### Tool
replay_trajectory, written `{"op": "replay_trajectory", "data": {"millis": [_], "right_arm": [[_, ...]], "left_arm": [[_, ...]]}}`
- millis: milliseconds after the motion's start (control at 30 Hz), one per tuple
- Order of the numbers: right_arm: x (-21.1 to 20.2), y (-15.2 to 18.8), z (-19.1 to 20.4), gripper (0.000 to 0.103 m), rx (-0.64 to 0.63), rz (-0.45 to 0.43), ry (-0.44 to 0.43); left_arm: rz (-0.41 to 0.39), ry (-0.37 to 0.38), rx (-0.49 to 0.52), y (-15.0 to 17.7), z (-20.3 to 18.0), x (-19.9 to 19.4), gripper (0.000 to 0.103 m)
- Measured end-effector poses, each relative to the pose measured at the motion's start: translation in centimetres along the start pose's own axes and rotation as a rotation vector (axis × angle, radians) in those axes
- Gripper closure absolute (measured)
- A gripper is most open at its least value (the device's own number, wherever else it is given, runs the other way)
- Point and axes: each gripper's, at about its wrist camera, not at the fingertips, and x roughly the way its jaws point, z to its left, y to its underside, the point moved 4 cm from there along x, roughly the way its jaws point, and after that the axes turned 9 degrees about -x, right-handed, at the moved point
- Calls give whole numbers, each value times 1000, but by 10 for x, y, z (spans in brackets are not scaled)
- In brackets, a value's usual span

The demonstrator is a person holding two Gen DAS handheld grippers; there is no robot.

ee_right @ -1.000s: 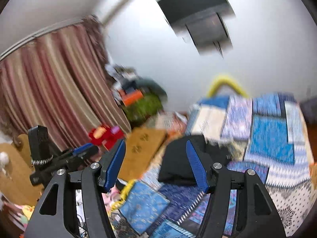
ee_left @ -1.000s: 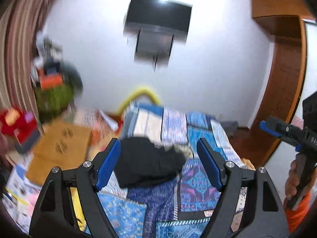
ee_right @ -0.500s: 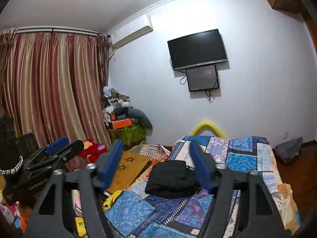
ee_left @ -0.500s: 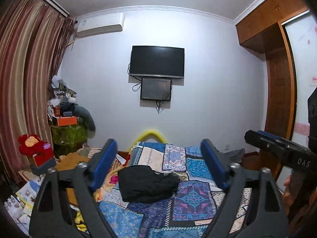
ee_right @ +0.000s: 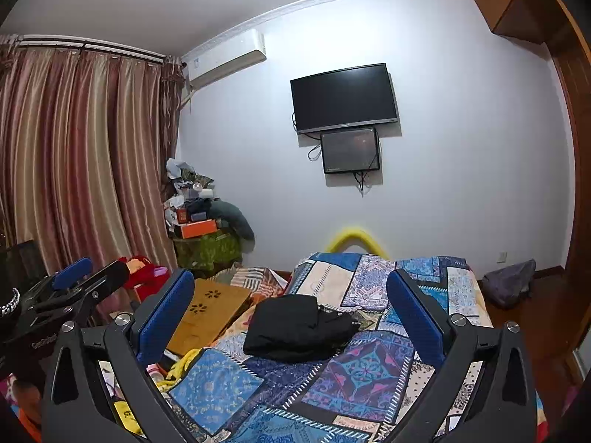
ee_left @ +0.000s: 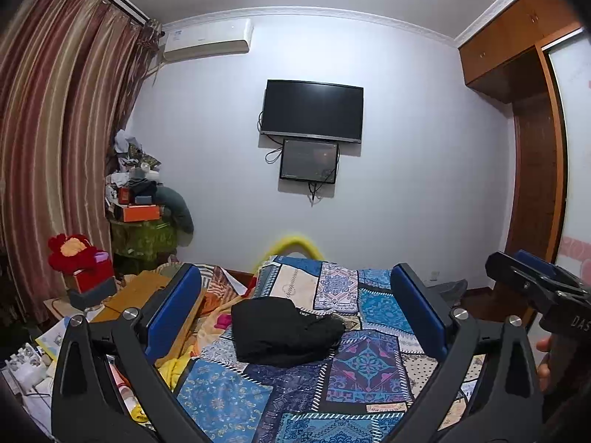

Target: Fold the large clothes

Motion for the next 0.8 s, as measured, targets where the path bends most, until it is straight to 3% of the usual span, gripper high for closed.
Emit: {"op": "replay_trajectory", "data": {"millis": [800], "right_arm": [[-5,4,0,0,3,52,7]], "left_arm": [[12,-43,40,14,-12,9,0]]}}
